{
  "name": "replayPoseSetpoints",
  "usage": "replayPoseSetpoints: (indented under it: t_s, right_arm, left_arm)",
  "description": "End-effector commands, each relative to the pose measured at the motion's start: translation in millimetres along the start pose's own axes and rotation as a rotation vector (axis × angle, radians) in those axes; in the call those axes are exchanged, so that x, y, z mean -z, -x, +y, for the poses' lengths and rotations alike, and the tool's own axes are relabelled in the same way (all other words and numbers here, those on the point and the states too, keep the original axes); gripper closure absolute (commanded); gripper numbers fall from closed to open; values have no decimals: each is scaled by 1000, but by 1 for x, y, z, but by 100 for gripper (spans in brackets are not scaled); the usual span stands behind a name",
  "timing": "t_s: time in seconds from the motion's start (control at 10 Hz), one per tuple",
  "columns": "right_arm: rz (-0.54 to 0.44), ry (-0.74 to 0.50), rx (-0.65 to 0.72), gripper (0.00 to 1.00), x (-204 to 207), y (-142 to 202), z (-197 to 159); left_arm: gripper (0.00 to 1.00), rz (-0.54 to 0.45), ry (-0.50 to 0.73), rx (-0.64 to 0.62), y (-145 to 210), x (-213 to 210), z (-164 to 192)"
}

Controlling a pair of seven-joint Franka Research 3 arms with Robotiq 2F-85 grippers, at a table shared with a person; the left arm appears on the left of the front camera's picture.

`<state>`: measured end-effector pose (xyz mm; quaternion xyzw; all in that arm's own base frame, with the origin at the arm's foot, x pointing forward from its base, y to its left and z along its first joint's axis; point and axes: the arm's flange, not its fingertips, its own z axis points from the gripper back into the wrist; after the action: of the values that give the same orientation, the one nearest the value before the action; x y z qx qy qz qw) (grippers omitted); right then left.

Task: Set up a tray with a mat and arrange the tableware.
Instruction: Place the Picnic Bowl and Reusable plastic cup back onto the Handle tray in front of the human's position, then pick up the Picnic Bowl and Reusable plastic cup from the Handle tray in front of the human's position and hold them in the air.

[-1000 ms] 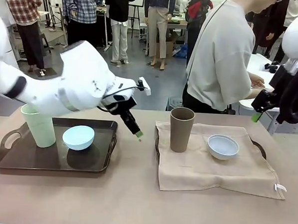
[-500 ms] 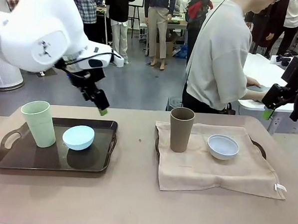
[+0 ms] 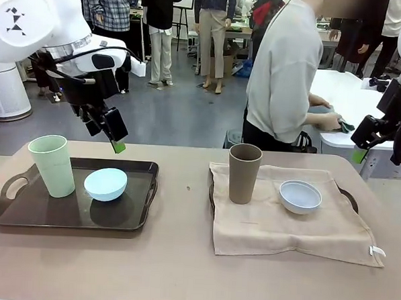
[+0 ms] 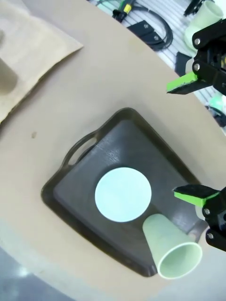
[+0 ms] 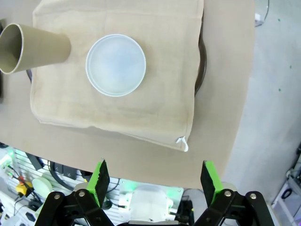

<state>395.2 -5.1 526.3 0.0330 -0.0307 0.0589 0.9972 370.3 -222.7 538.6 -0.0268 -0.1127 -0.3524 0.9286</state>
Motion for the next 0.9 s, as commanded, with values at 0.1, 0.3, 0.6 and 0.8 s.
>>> replayPoseSetpoints:
  t_s: [0.1,0.3,0.6,0.8]
  right_arm:
    - [-8,-14,-4,0,-1,1,0]
    - [-8,-14,-4,0,-1,1,0]
    - [-8,-14,-4,0,-1,1,0]
    - [-8,-14,-4,0,-1,1,0]
  left_arm:
    - [0,-6,-29,15,-7,10,3]
    - [0,-6,-29,15,-7,10,3]
    - [0,-6,-29,15,-7,10,3]
    - [0,-6,-29,15,-7,10,3]
